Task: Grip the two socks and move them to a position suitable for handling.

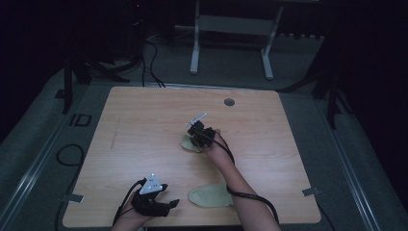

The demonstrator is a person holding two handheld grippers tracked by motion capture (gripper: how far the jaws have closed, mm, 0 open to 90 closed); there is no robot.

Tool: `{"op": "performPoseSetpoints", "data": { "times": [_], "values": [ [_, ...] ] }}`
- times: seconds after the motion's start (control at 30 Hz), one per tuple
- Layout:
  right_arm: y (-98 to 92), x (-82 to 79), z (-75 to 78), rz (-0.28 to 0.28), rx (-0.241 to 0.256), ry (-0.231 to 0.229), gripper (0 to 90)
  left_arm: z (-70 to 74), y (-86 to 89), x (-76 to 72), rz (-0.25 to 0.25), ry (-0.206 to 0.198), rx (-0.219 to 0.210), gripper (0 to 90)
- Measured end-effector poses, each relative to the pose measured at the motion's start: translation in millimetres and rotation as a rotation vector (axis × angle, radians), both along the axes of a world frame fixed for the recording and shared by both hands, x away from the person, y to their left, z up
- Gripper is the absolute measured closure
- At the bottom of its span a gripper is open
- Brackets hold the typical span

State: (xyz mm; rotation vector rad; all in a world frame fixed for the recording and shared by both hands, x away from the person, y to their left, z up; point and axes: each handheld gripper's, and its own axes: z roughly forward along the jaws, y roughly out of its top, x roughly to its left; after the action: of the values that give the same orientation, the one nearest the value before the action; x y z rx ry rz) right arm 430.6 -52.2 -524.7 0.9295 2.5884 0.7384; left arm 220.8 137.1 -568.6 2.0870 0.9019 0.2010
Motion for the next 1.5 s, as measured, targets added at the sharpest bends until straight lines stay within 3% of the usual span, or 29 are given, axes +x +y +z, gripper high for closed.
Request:
{"op": "performPoseSetpoints", "data": {
  "times": [0.27,0.5,0.63,0.8,0.9,1.07,1.13,1.2,1.33,1.43,1.5],
  "values": [
    [-26.1,-24.6,20.4,-0.019,-0.012,-0.044,83.7,0.0,-3.1,-0.8,-0.003,0.002,0.003,27.2],
    [-55.7,-58.3,36.7,-0.029,0.023,-0.094,83.6,1.1,-3.7,-0.1,0.000,0.007,-0.009,27.3],
    [-65.6,-77.4,25.3,-0.059,0.050,-0.076,83.4,2.1,-6.4,-0.6,0.002,0.000,-0.006,27.3],
    [-67.0,-95.2,-5.7,-0.067,0.002,-0.021,83.0,3.2,-10.2,2.1,-0.004,-0.005,0.007,27.3],
    [-67.3,-98.3,-21.6,-0.067,-0.003,0.004,81.8,5.4,-11.4,5.5,-0.002,-0.007,0.013,27.4],
    [-66.5,-101.2,-23.5,-0.084,0.016,-0.016,79.1,9.1,-11.6,17.7,0.017,-0.019,0.046,27.4],
    [-66.2,-100.3,-23.6,-0.069,0.032,-0.005,71.1,11.2,-11.2,25.7,0.037,-0.020,0.051,27.4],
    [-66.8,-99.7,-19.9,-0.065,0.051,0.013,65.3,13.9,-11.8,33.3,0.052,-0.025,0.057,27.4],
    [-75.6,-98.4,0.3,-0.060,0.104,-0.010,55.6,20.5,-19.1,46.7,0.042,-0.026,0.071,27.4],
    [-86.1,-91.6,15.0,-0.044,0.120,-0.029,55.5,27.2,-28.7,56.4,0.030,-0.033,0.087,27.4],
    [-91.4,-85.1,19.9,-0.048,0.104,-0.028,56.3,32.6,-36.2,62.5,0.021,-0.043,0.093,27.7]
  ]
}}
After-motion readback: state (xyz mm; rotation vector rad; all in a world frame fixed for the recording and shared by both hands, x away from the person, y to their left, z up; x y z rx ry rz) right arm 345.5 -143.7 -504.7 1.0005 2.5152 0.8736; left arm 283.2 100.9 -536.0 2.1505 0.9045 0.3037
